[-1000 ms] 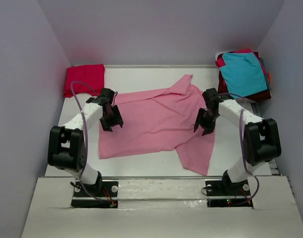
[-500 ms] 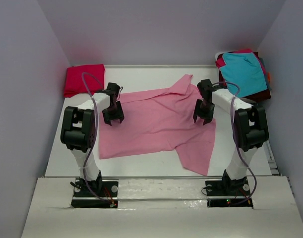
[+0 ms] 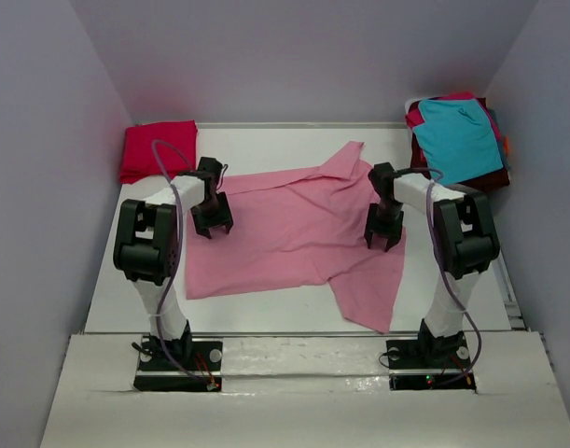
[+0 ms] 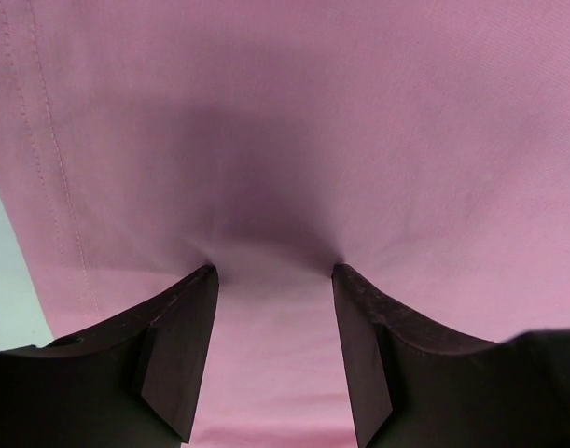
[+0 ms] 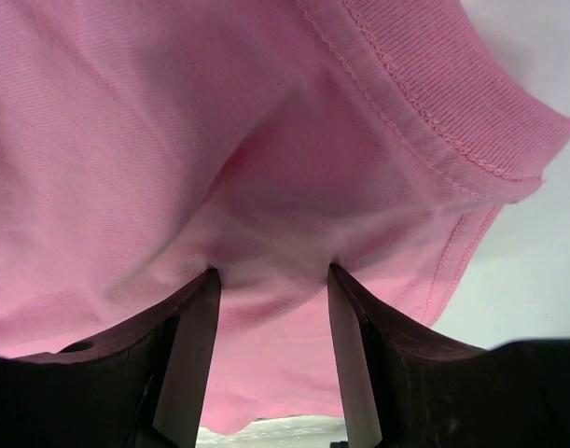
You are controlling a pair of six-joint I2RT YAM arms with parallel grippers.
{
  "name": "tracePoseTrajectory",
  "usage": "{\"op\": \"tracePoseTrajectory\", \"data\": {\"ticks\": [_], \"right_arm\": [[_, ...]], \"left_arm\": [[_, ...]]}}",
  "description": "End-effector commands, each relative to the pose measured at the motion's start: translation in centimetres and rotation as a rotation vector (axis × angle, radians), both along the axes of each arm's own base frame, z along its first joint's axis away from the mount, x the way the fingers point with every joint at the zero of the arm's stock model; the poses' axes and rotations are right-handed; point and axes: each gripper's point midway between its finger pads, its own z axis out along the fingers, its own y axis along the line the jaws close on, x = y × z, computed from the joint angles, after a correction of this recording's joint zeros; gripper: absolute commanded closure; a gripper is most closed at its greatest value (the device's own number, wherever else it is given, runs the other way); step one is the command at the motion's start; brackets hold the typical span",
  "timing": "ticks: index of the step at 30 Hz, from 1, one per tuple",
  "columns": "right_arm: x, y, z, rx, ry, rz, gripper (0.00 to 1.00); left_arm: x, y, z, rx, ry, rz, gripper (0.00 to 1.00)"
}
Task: Fold and stack the t-shirts
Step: Flatten the tshirt out
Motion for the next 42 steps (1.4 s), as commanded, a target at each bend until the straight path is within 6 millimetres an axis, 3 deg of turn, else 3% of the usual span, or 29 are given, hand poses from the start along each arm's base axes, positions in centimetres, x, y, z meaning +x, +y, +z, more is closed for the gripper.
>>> {"op": "tracePoseTrajectory", "data": {"ticks": [1, 7, 14, 26, 30, 34, 38, 41, 42], "right_arm": [[-3.8, -0.6, -1.6, -0.034, 0.122, -0.033, 0.44], [-6.1, -0.5, -1.0, -0.023, 0.161, -0.088, 0.43], [-8.7, -0.4, 0.9, 0.008, 0.177, -0.116, 0.43], [-12.1, -0.5, 2.8, 0.048, 0.194, -0.124, 0.42], [-10.2, -0.3, 4.4, 0.056, 0.11, -0.122, 0.42], [-6.1, 0.5, 6.9, 0.085, -0.013, -0.105, 0.42], [-0.2, 1.2, 10.1, 0.092, -0.177, -0.079, 0.42], [2.7, 1.7, 10.5, 0.093, -0.213, -0.056, 0.43], [4.4, 1.9, 11.6, 0.093, -0.257, -0.054, 0.43]], "left_arm": [[-2.8, -0.4, -1.7, -0.047, 0.094, -0.001, 0.35], [-4.3, -0.3, -1.8, -0.066, 0.118, 0.009, 0.35], [-7.5, -0.1, -2.0, -0.113, 0.17, 0.03, 0.35], [-11.3, 0.3, -0.5, -0.145, 0.181, 0.07, 0.35], [-10.5, 0.6, 0.3, -0.129, 0.144, 0.074, 0.35], [-7.8, 1.0, 1.7, -0.107, 0.084, 0.085, 0.35], [-5.1, 0.9, 3.4, -0.106, 0.024, 0.089, 0.35], [-3.3, 0.7, 4.6, -0.11, -0.019, 0.09, 0.35], [-2.6, 0.6, 5.1, -0.113, -0.035, 0.091, 0.35]]}}
